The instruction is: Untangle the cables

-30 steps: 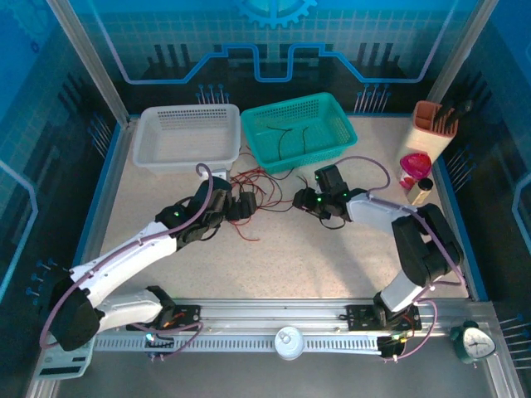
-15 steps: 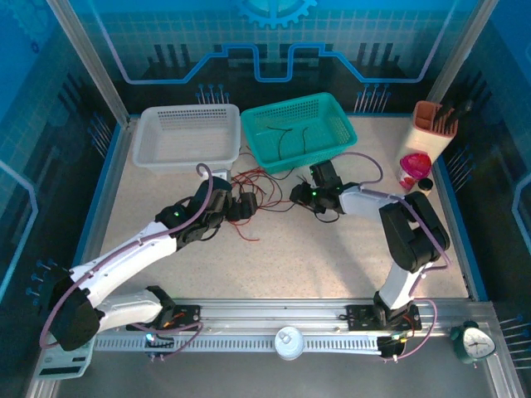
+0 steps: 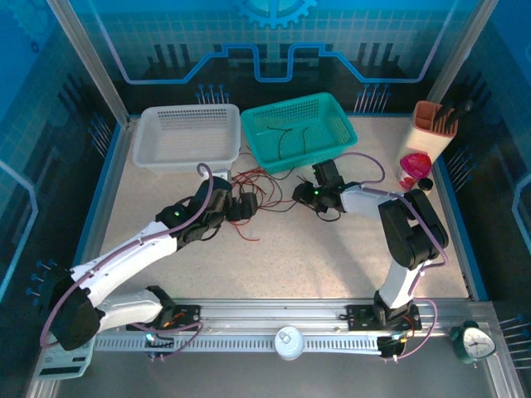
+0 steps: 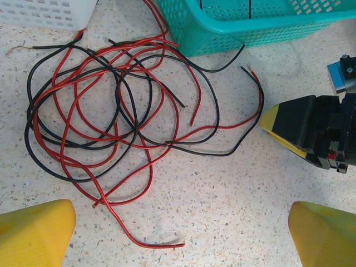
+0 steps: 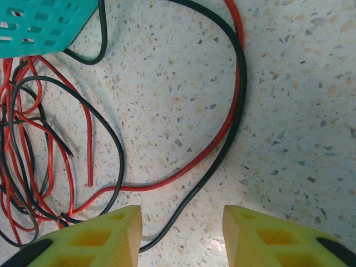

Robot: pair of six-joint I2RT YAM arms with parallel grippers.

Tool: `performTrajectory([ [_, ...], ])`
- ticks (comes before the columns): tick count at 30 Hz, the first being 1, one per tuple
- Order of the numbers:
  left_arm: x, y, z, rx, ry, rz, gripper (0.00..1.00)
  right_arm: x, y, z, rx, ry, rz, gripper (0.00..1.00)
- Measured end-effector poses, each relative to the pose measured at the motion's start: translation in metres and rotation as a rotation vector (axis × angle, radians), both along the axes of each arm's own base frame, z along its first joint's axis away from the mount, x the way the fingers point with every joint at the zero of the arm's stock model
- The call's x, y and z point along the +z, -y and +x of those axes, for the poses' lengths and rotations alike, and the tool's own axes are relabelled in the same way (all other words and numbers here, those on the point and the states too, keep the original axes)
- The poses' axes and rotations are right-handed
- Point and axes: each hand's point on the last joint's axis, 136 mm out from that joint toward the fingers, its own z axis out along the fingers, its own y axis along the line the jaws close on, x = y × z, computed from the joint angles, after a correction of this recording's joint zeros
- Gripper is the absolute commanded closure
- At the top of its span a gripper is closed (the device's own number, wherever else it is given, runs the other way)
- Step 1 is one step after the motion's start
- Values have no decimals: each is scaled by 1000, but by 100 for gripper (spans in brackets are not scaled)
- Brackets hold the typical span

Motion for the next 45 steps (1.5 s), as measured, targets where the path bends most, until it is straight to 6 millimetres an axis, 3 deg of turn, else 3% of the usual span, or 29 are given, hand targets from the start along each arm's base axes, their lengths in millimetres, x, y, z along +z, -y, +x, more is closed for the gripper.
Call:
performTrajectory([
  [13,1,1,1,-1,4,-3,1,-16,3,1,-25,-40,8,65],
  [18,7,2,3,0,16,-12,1,-18,2,2,-28,-45,21,78],
  [23,9,3,3,0,19,-14,1,-22,-1,5,-16,-46,30,100],
  [28,9,3,3,0,19,-14,1,-15,-3,7,5,-27,47,100],
  [31,9,3,3,0,20,-15,1,10,-2,4,29,29,50,100],
  [37,15,4,5,-1,40,-30,1,126,-6,-10,112,311,60,100],
  [40,19,5,6,-1,55,-41,1,168,-7,-17,144,411,57,100],
  [42,21,6,7,-1,63,-48,1,179,-7,-16,149,438,51,78],
  [45,23,6,8,-1,68,-52,1,167,-9,-12,156,406,34,70],
])
